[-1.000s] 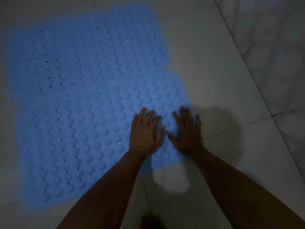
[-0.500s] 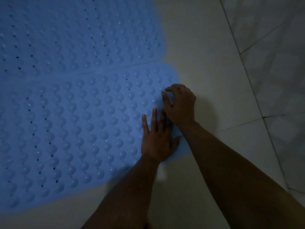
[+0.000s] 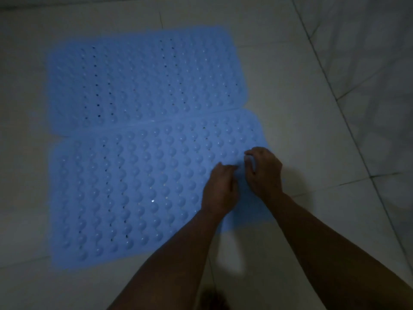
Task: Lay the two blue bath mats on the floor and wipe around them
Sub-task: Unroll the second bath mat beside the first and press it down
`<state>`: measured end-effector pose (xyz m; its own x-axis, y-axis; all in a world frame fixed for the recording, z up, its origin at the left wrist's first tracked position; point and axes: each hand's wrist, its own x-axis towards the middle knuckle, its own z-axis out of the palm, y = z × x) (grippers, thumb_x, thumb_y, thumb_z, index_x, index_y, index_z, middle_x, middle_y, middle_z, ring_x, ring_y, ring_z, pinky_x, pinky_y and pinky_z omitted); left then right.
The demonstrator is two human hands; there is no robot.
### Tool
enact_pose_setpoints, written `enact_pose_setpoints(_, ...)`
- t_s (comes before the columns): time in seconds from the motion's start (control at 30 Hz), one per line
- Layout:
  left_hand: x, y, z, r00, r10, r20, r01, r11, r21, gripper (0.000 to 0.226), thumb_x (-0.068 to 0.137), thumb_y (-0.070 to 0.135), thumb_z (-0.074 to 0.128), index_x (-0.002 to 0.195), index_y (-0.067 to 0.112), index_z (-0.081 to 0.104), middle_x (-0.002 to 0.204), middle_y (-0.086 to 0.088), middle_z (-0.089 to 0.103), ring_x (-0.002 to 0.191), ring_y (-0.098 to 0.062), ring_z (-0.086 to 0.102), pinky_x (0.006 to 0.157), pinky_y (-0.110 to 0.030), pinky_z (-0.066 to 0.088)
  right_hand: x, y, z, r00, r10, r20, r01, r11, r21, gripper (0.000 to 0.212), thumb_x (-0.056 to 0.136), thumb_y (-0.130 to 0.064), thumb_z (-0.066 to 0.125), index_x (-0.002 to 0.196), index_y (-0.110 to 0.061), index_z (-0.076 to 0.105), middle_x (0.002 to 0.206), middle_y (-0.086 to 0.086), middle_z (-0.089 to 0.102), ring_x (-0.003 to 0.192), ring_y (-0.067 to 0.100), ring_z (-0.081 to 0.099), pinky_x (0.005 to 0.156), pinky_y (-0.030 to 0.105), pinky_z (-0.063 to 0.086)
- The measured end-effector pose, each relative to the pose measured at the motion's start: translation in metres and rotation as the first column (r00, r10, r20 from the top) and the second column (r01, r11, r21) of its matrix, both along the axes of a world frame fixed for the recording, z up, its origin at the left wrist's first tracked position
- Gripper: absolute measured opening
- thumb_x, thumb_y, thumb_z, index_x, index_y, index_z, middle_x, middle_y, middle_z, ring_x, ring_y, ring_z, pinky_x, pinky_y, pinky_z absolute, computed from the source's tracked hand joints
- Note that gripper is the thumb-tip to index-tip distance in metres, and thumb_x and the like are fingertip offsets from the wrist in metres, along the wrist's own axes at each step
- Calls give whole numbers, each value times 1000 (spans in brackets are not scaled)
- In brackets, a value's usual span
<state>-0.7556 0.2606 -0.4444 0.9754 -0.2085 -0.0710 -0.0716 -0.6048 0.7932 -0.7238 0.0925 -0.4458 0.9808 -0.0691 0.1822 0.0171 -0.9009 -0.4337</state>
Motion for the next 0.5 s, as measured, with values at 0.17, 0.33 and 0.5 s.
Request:
enact_pose_setpoints(0.17,-15,60,3,982,127,137,-162,947,277,44,91,27,46,127,14,68,130,-7,67,137,-34,50,114,-46,42,-42,65,-18,934,196,-299,-252,954,-163,67,99,-48,39,158,-17,35,167,17,27,155,38,22,119,62,18)
enact_pose_setpoints(0.33,-28,84,1,973,142,179,-202,900,385,44,92,30,48,129,17,68,139,-8,64,145,-35,44,112,-49,43,-71,97,-22,868,265,-421,-384,895,-228,101,78,-63,48,162,-14,24,169,24,9,158,42,5,118,73,10)
enact_pose_setpoints(0.5,-20,99,-1,970,106,218,-193,881,433,44,95,28,47,135,18,64,145,-6,59,149,-33,38,113,-50,42,-72,95,-32,895,275,-350,-374,891,-257,98,86,-75,45,163,-18,24,171,20,7,159,39,2,120,71,8)
